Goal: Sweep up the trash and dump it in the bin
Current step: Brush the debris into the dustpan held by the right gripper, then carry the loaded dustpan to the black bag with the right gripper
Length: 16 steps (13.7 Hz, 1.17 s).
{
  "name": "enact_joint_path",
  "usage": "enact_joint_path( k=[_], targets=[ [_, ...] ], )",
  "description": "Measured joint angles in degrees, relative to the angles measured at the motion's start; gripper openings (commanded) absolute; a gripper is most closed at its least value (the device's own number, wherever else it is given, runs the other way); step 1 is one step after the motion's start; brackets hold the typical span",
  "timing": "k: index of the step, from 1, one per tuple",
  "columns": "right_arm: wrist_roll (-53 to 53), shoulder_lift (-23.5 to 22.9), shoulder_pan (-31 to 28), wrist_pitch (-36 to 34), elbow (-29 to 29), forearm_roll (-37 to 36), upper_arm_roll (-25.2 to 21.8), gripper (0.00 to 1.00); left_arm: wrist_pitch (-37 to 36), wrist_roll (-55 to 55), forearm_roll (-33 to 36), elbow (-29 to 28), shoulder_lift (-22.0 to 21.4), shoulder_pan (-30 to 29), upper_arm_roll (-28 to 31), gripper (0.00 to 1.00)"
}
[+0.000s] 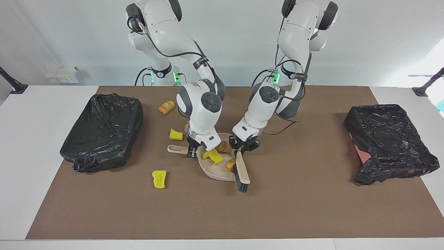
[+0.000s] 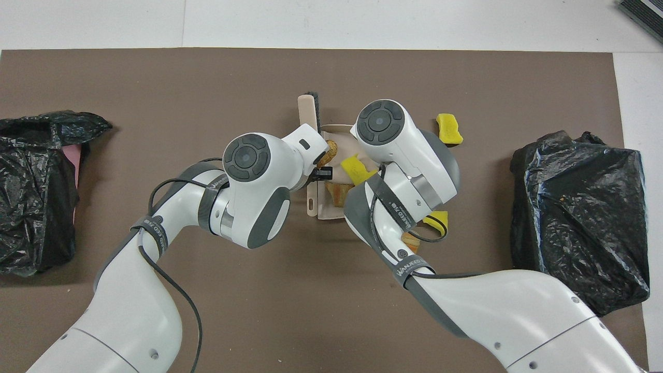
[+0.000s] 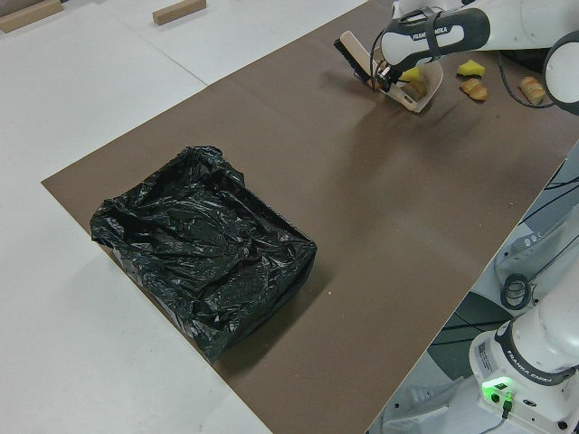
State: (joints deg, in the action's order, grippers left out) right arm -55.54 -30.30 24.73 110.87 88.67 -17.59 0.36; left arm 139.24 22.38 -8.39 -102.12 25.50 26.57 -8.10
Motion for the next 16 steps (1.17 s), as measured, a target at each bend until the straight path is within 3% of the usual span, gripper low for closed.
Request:
enact_joint_path(
  k=[5, 11, 16],
  targets=[
    [0.00, 0.00, -0.46, 0.24, 0.08, 0.25, 0.04, 0.00, -1.88, 7.70, -1.13, 0.00, -0.70, 0.16, -0.18, 0.00],
    [0.00, 0.00, -1.41, 1.03, 0.23, 1.25, 0.05, 0.00, -6.81, 8.24, -1.64, 0.02, -1.84, -3.55, 0.31, 0.00],
    [0.00, 0.01, -1.64, 2.16, 0.29, 1.69, 0.05, 0.00, -22.83, 8.40, -1.69, 0.33, -6.22, -6.18, 0.60, 0.00]
  ],
)
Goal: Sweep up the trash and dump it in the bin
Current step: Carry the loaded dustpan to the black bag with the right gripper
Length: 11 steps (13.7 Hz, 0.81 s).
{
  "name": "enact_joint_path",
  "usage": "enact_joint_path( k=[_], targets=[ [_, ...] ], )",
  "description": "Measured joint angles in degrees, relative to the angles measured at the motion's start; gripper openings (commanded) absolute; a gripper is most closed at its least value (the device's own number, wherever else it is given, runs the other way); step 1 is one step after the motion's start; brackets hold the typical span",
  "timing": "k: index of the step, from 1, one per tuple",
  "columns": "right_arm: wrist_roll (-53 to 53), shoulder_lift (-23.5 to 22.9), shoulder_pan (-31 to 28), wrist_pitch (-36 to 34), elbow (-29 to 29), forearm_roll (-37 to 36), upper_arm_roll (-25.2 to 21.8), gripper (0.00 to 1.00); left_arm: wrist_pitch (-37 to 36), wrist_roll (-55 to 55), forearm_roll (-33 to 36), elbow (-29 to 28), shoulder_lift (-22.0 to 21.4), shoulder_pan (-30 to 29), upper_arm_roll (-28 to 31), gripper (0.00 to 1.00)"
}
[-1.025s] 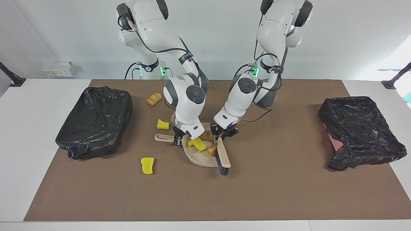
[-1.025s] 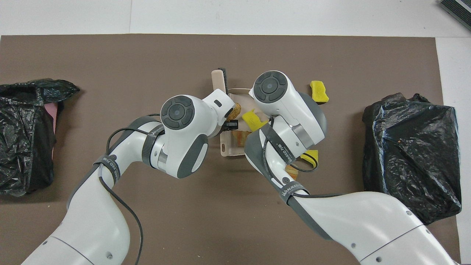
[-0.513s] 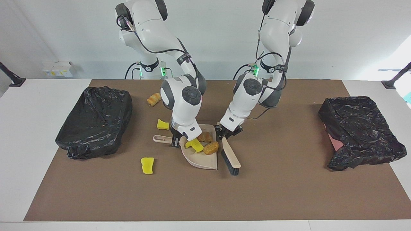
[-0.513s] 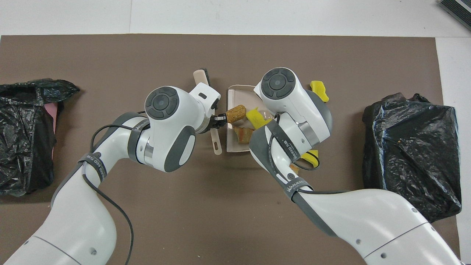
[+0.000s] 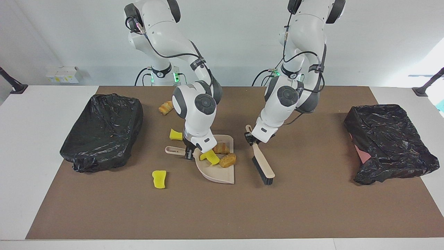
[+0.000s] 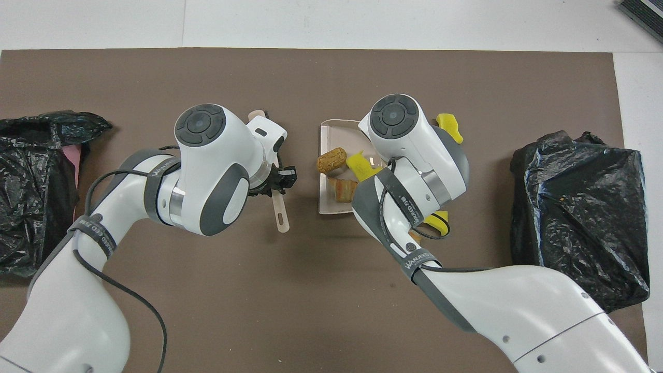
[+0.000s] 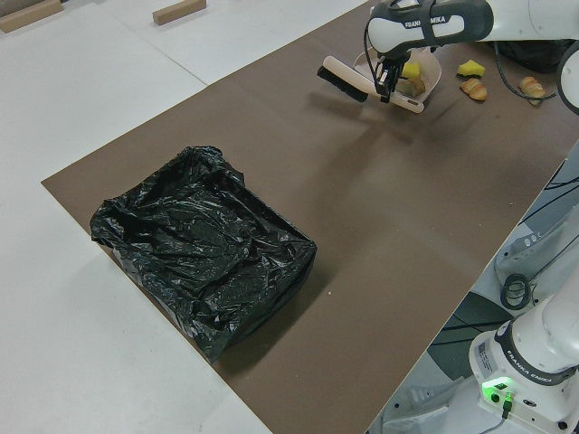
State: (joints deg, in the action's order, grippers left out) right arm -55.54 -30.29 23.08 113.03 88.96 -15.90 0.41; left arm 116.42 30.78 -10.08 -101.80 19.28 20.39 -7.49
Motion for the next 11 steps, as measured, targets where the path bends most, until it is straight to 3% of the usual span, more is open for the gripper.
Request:
enact_joint_path(
  k=[5, 11],
  targets=[
    [-1.81, 2.20, -3.25, 3.38, -0.21, 4.88, -0.07, 0.00, -13.27, 0.18, -0.01, -2.21, -3.82, 0.37, -0.63, 0.00],
    [-7.99, 14.88, -11.97, -0.07, 5.26, 6.32, -0.10, 0.00, -9.82, 2.92, -0.47, -19.60, -13.22, 7.27, -1.28, 0.00]
  ],
)
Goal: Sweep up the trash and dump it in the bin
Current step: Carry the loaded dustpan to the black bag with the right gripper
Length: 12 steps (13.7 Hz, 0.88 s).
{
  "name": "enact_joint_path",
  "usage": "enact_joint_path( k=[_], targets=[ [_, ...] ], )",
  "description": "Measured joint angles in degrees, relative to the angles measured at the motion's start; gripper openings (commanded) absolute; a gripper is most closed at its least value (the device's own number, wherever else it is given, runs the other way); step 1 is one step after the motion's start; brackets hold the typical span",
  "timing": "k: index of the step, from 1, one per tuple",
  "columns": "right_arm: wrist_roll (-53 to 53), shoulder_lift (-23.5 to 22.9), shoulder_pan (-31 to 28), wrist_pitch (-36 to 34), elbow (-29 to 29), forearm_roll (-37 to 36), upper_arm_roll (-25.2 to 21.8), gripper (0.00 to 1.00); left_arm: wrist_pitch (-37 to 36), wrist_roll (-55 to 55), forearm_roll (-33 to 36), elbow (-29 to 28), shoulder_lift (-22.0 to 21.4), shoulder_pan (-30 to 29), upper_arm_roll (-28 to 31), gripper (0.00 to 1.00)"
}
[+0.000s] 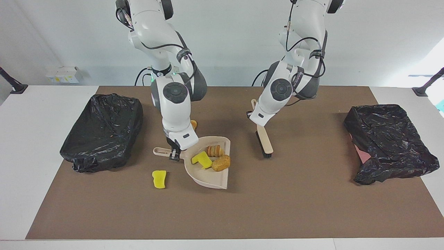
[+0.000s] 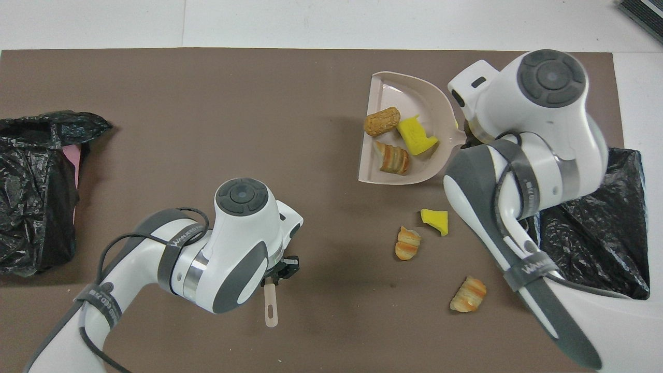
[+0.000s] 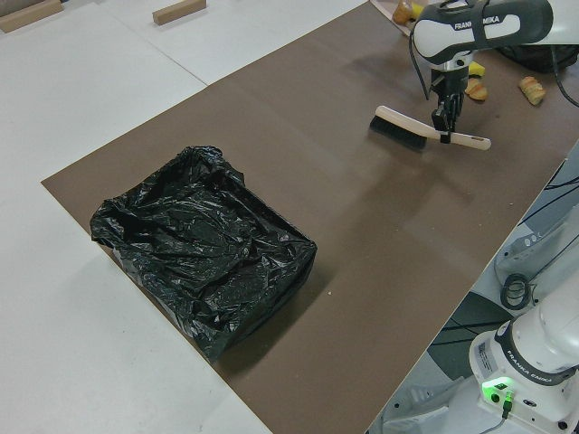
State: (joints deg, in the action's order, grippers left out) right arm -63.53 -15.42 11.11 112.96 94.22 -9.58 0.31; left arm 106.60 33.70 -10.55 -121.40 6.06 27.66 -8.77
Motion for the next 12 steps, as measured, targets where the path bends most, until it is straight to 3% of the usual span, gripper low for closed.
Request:
enact_joint_path(
  k=[3, 4, 5, 6, 9, 12],
  targets=[
    [-6.72, 8.32, -7.53, -1.45, 5.60, 0.05, -0.05, 0.00, 7.41, 0.40, -0.89, -9.34, -5.63, 3.14, -0.03, 0.00],
    [-9.21, 11.21, -10.07, -2.57, 7.42, 0.09, -0.07, 0.00, 9.10, 0.72, -1.36, -11.82, -7.45, 3.88, -0.04, 0.09],
    [-11.18, 13.97, -12.16, -3.41, 9.28, 0.14, -0.11, 0.00, 10.33, 1.22, -1.77, -13.51, -8.69, 4.39, -0.03, 0.69],
    [-12.93, 16.88, -14.15, -4.07, 11.56, 0.17, -0.15, 0.00, 11.41, 1.64, -2.02, -14.53, -9.40, 4.60, -0.03, 1.00],
    [-19.56, 24.20, -21.74, -4.13, 19.66, 0.16, -0.41, 0.00, 12.96, 2.43, -2.18, -14.48, -9.53, 4.56, 0.43, 1.00],
    [-24.82, 28.12, -29.24, -1.96, 25.63, -3.69, -0.78, 0.00, 13.80, 2.60, -2.19, -11.71, -8.98, 1.49, 1.29, 1.00]
  ],
)
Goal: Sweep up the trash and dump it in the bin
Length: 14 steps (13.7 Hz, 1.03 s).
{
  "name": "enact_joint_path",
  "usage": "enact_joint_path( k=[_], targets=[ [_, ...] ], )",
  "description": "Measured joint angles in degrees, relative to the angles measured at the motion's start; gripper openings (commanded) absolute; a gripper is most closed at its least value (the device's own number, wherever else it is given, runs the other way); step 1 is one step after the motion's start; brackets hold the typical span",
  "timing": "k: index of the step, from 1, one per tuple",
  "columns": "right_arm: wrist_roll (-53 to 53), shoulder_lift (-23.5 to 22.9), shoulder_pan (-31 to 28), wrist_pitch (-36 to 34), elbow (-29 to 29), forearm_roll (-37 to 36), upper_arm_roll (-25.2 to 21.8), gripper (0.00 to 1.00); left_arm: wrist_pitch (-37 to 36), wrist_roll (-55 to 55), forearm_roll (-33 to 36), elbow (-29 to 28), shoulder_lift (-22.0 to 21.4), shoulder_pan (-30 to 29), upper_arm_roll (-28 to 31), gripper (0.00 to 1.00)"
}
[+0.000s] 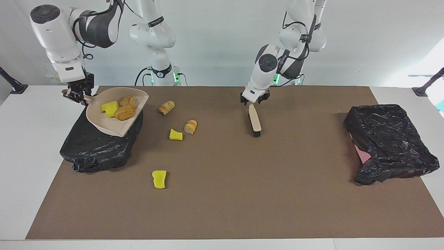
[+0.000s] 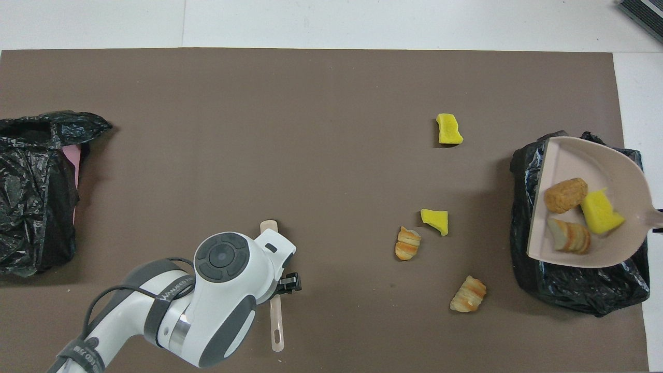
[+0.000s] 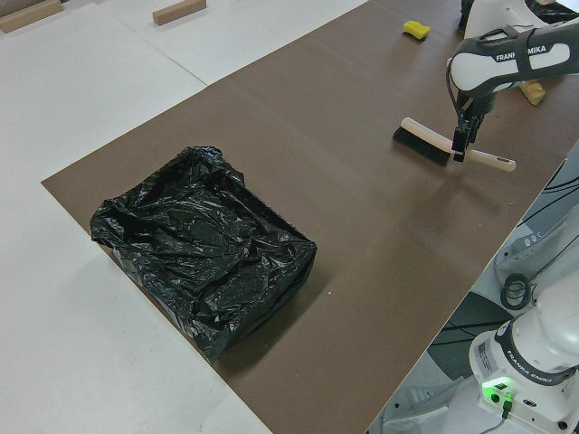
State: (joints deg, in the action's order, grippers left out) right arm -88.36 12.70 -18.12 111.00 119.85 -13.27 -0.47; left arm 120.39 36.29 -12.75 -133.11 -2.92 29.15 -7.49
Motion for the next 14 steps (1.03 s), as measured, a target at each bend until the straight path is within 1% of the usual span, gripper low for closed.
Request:
enact_joint_path(
  k=[2, 5, 8, 9, 11, 14],
  targets=[
    [-0.05, 1.42, -1.27, 1.59, 2.26, -4.87, -0.03, 0.00, 0.15, -0.24, 0.07, 3.88, 1.96, -4.03, 0.27, 1.00],
    [0.00, 2.71, -1.87, 4.48, 4.19, -12.90, -0.02, 0.00, 0.30, -1.26, 1.09, 10.76, 6.68, -9.08, 0.46, 1.00],
    [5.42, 2.83, -1.53, 5.32, 6.00, -22.92, 0.22, 0.00, 0.51, -4.48, 3.20, 16.57, 10.69, -11.76, 0.51, 1.00],
    [8.69, 2.79, -0.55, 5.42, 7.05, -27.02, 0.40, 0.00, 0.72, -5.78, 3.38, 18.07, 11.44, -12.45, 0.52, 1.00],
    [14.99, 2.54, 3.90, 5.03, 8.85, -35.63, 0.66, 0.00, 0.96, -8.60, 3.50, 21.02, 12.12, -14.13, 0.54, 1.00],
    [19.84, 2.37, 9.54, 0.46, 9.58, -42.81, 0.96, 0.00, 0.86, -11.29, 4.53, 24.56, 12.13, -16.88, 0.54, 1.00]
  ],
)
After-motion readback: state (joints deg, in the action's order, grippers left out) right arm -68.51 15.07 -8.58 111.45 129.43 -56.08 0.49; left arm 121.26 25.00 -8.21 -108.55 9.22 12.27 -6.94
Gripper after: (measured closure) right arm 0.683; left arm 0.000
